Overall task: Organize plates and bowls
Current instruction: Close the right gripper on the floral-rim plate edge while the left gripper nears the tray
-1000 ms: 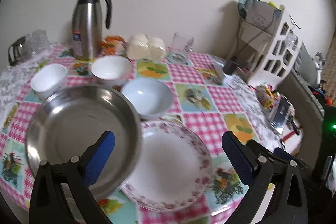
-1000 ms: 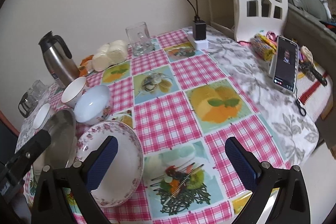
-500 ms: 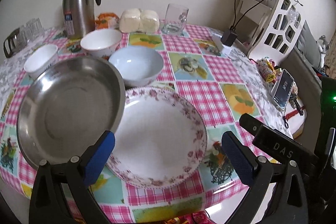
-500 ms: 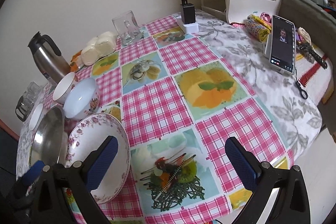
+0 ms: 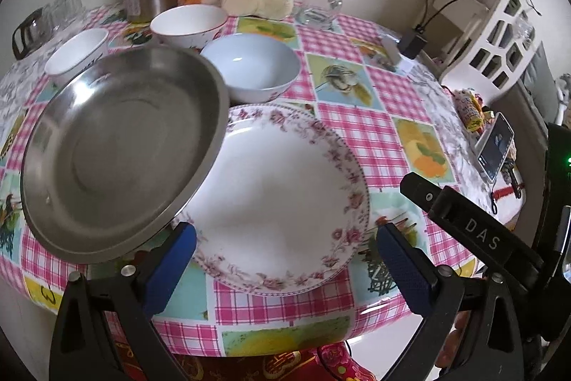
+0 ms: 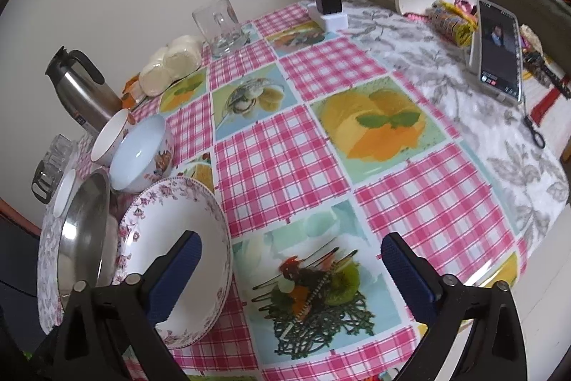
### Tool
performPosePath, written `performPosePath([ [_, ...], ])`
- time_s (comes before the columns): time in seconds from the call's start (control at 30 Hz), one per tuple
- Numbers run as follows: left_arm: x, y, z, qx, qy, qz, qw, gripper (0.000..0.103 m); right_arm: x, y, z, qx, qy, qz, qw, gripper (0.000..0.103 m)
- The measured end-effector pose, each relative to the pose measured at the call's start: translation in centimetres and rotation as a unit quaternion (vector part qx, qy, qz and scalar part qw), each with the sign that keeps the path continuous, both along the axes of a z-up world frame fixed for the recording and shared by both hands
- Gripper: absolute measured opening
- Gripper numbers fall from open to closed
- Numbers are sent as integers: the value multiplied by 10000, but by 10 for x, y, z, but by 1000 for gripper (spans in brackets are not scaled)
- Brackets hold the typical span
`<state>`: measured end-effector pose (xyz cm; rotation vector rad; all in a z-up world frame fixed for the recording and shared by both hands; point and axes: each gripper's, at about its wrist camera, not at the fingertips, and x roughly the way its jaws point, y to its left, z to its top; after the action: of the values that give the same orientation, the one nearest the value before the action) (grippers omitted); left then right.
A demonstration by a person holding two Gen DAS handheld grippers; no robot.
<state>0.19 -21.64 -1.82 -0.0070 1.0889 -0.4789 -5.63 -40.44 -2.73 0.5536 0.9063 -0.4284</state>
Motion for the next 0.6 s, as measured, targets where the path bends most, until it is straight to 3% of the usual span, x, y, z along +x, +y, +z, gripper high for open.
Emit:
performPosePath([
  [0.23, 5, 9, -10, 28, 206, 219, 9995, 95, 9, 7, -8, 203, -1, 156, 9997, 81],
  [0.6, 16, 28, -23, 58, 463, 607, 9971, 95, 22, 18, -23, 366, 144, 372, 9985, 78],
])
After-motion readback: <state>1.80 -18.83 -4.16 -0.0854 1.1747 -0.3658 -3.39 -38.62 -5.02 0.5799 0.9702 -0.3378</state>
